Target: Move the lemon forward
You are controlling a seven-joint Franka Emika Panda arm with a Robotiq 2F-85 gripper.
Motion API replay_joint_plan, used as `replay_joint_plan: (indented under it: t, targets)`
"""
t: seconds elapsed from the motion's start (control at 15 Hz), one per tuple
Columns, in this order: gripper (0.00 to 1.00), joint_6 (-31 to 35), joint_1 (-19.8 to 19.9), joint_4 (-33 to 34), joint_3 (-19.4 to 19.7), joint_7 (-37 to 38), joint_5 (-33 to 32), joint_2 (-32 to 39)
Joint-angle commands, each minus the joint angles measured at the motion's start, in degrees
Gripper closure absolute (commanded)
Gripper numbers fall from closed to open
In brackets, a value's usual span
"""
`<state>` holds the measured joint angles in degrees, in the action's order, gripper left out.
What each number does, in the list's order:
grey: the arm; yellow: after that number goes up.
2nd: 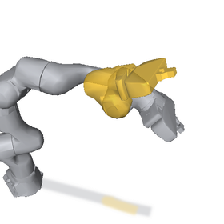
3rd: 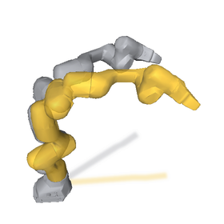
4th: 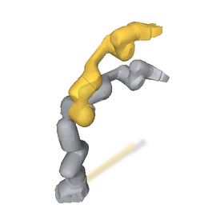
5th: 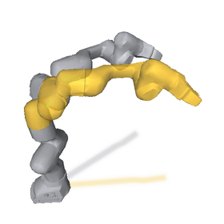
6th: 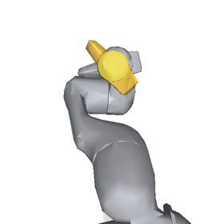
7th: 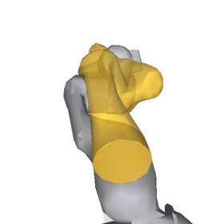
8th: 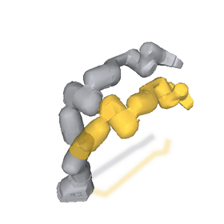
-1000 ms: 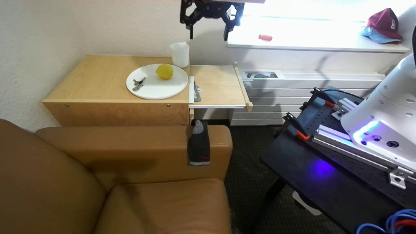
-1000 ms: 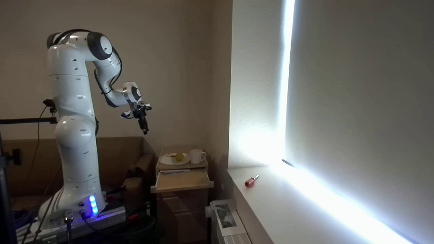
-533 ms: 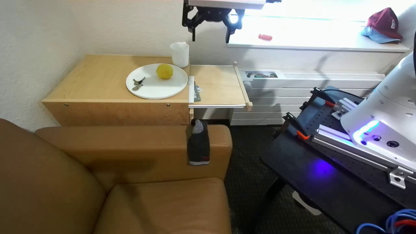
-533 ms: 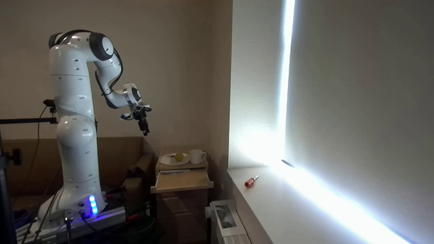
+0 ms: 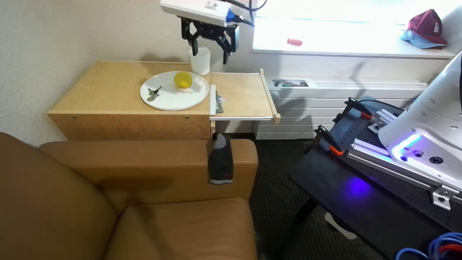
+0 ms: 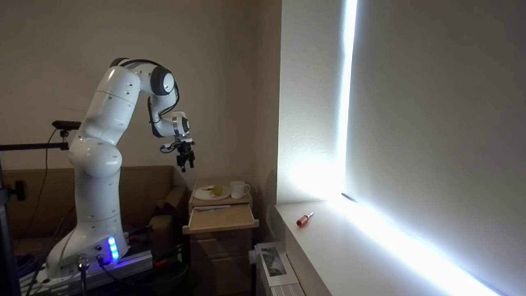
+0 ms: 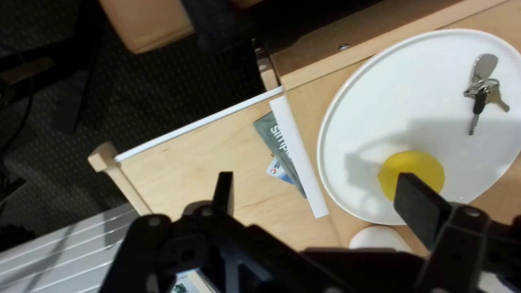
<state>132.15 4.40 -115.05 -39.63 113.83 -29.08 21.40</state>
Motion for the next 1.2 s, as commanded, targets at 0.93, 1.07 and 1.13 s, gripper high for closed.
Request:
replay_joint_plan:
  t: [0.93,1.07,1.13]
  targets:
    - [0.00,1.0,-27.9,29.0,33.7,14.3,20.3,20.6]
    - [0.00,1.0,-28.1,33.0,35.5,17.8,22.6,23.7]
    - [0.00,1.2,-28.2,34.3,36.1,20.0,23.6,24.7]
